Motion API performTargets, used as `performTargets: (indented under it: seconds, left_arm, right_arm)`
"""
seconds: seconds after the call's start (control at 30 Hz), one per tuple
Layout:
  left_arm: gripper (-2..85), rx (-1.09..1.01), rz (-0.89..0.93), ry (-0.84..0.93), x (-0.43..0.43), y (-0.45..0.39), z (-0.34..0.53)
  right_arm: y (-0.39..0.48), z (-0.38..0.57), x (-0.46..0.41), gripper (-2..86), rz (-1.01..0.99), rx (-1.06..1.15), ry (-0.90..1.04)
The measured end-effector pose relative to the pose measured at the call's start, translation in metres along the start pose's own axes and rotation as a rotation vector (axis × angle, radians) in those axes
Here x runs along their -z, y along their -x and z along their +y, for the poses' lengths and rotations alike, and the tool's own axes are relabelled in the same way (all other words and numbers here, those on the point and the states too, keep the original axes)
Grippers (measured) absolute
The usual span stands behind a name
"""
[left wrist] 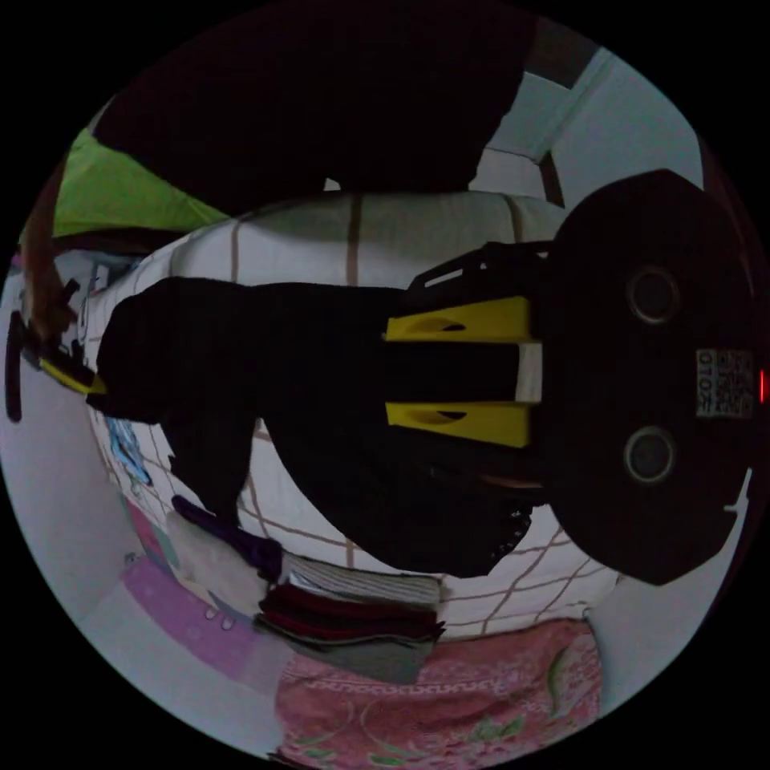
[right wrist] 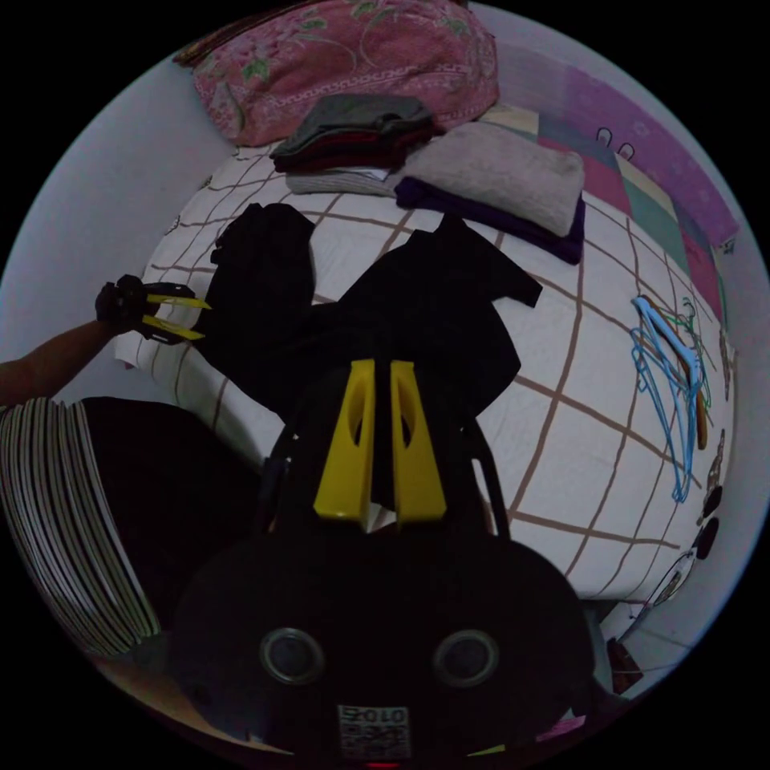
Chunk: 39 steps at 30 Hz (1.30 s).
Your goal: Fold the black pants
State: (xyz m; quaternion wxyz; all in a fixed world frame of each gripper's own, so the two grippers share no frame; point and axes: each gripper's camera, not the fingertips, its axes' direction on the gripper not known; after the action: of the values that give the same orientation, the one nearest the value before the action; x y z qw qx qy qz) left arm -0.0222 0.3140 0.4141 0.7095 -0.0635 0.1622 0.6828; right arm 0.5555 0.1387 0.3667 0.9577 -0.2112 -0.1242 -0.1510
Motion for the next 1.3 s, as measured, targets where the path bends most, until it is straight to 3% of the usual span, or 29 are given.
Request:
performTargets:
  seconds: [0.27, 0.6, 1.0, 1.3]
  left_arm:
    - [12.3, -0.255, -0.149, 0.060, 0.011, -0.031, -0.017]
    - [7.0, -0.298, -0.054, 0.057, 0.026, -0.035, -0.024]
    - [2.8, 0.358, 0.150, -0.154, 0.138, 0.071, 0.072]
    - [2.5, 0.416, 0.231, -0.314, 0.267, 0.088, 0.085]
  right_arm:
    - [0.001, -0.007, 0.032, 5.1, 0.003, 0.004, 0.003]
    - [0.011, -0.003, 0.074, 5.2, -0.001, 0.005, -0.002]
    - [0.040, -0.002, 0.137, 5.1, 0.019, -0.029, -0.045]
    - [0.055, -0.017, 0.241, 4.8, 0.138, -0.079, -0.181]
